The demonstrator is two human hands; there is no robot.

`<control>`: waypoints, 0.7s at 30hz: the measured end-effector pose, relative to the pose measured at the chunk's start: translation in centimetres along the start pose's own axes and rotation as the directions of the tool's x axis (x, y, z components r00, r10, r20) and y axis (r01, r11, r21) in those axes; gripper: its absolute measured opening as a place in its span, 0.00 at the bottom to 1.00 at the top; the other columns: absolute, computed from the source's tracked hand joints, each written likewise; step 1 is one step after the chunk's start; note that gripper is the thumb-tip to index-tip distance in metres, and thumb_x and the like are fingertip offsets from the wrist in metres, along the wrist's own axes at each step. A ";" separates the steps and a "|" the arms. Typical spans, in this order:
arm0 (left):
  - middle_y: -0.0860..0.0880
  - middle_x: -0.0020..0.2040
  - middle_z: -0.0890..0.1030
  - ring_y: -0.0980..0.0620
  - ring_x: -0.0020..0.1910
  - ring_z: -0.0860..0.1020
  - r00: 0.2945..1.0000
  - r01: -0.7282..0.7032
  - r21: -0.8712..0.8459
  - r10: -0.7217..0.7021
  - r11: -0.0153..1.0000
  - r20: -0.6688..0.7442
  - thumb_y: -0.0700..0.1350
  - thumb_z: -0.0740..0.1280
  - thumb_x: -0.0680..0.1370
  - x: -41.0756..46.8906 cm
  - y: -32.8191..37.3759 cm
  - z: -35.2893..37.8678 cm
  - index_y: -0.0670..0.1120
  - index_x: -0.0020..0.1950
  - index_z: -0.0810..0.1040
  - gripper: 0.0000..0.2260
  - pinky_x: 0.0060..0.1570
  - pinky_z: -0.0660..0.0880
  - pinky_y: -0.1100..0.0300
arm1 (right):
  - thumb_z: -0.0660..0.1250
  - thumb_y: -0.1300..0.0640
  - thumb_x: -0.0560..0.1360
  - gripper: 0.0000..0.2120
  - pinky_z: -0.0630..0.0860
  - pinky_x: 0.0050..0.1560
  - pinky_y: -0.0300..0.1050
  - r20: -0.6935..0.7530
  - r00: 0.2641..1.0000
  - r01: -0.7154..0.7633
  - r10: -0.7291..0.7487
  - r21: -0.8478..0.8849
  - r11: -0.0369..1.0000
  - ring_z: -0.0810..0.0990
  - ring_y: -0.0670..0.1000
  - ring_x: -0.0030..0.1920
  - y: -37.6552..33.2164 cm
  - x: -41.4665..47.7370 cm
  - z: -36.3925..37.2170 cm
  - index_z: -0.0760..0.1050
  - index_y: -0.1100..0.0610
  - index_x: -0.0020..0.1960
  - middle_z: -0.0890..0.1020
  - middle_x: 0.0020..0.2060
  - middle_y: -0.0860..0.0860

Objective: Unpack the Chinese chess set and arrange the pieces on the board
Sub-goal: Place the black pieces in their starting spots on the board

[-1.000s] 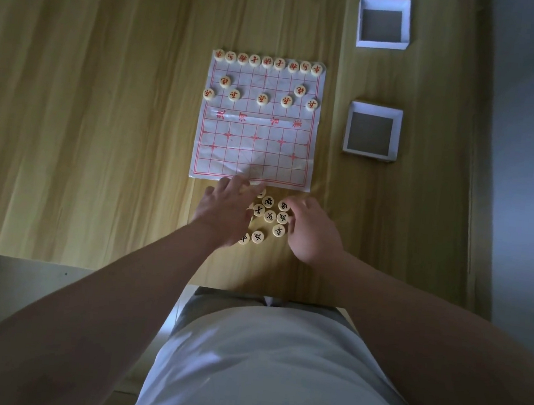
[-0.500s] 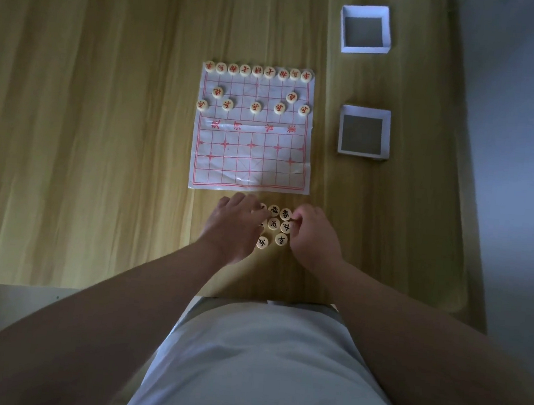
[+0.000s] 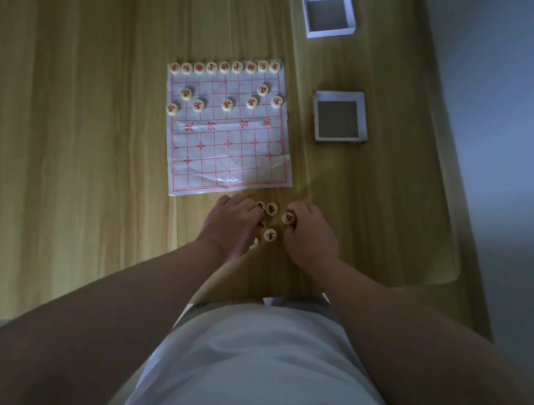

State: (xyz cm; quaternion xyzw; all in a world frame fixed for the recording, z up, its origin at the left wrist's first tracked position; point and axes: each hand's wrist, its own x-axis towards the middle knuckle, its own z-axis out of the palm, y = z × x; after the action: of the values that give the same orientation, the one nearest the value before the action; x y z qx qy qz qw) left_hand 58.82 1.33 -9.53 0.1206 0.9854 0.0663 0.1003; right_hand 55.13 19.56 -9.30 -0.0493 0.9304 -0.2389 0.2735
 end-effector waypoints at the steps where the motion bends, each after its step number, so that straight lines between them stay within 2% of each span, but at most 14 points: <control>1: 0.49 0.50 0.80 0.46 0.52 0.75 1.000 0.002 0.004 -0.002 1.000 -0.006 0.53 0.70 0.75 0.2 0.1 0.0 0.48 0.52 0.80 0.11 0.54 0.69 0.52 | 0.60 0.58 0.80 0.13 0.78 0.54 0.54 0.005 1.000 0.011 -0.011 -0.008 1.000 0.78 0.53 0.50 0.2 0.0 0.0 0.72 0.49 0.64 0.75 0.56 0.50; 5: 0.50 0.51 0.79 0.47 0.53 0.75 0.999 0.034 0.000 -0.034 0.999 0.004 0.60 0.64 0.76 0.5 0.1 0.3 0.49 0.53 0.79 0.16 0.56 0.69 0.51 | 0.63 0.52 0.81 0.07 0.78 0.55 0.53 -0.015 1.000 0.004 -0.004 -0.006 1.000 0.78 0.51 0.49 0.6 0.2 0.1 0.74 0.49 0.59 0.76 0.52 0.48; 7: 0.51 0.50 0.79 0.48 0.52 0.75 0.999 0.048 -0.023 -0.048 0.999 -0.003 0.62 0.61 0.76 0.6 0.0 0.3 0.49 0.52 0.79 0.18 0.55 0.69 0.52 | 0.67 0.49 0.79 0.08 0.77 0.55 0.53 -0.019 1.000 0.008 -0.008 0.008 1.000 0.78 0.50 0.49 0.7 0.3 0.1 0.73 0.49 0.57 0.76 0.51 0.47; 12: 0.51 0.49 0.78 0.46 0.50 0.75 0.996 0.022 -0.070 -0.028 0.997 -0.080 0.56 0.68 0.73 0.3 -0.3 0.8 0.50 0.53 0.80 0.14 0.53 0.68 0.52 | 0.69 0.51 0.78 0.13 0.76 0.57 0.53 0.008 0.999 0.032 -0.032 -0.006 0.999 0.77 0.50 0.53 0.6 0.2 -0.4 0.71 0.49 0.60 0.76 0.55 0.47; 16: 0.50 0.49 0.79 0.46 0.51 0.75 0.996 -0.018 -0.060 0.013 0.998 -0.094 0.53 0.69 0.73 0.6 0.0 1.0 0.51 0.52 0.82 0.11 0.53 0.68 0.52 | 0.66 0.51 0.80 0.09 0.76 0.56 0.53 0.018 0.999 0.052 -0.052 -0.028 0.998 0.78 0.51 0.52 0.7 0.1 -0.8 0.72 0.49 0.59 0.76 0.54 0.48; 21: 0.51 0.49 0.78 0.47 0.51 0.74 0.997 0.028 -0.035 -0.030 0.999 -0.074 0.57 0.66 0.75 0.7 0.4 1.2 0.50 0.50 0.81 0.13 0.54 0.67 0.52 | 0.66 0.49 0.80 0.09 0.77 0.54 0.51 0.031 0.996 0.080 -0.078 -0.046 0.996 0.77 0.49 0.49 0.7 0.1 -0.8 0.71 0.47 0.59 0.74 0.51 0.46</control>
State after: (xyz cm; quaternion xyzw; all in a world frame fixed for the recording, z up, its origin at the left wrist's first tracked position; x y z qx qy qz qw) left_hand 58.47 2.07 -10.82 0.1019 0.9888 0.0858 0.0666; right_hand 54.59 20.51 -9.08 -0.0961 0.9290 -0.2266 0.2762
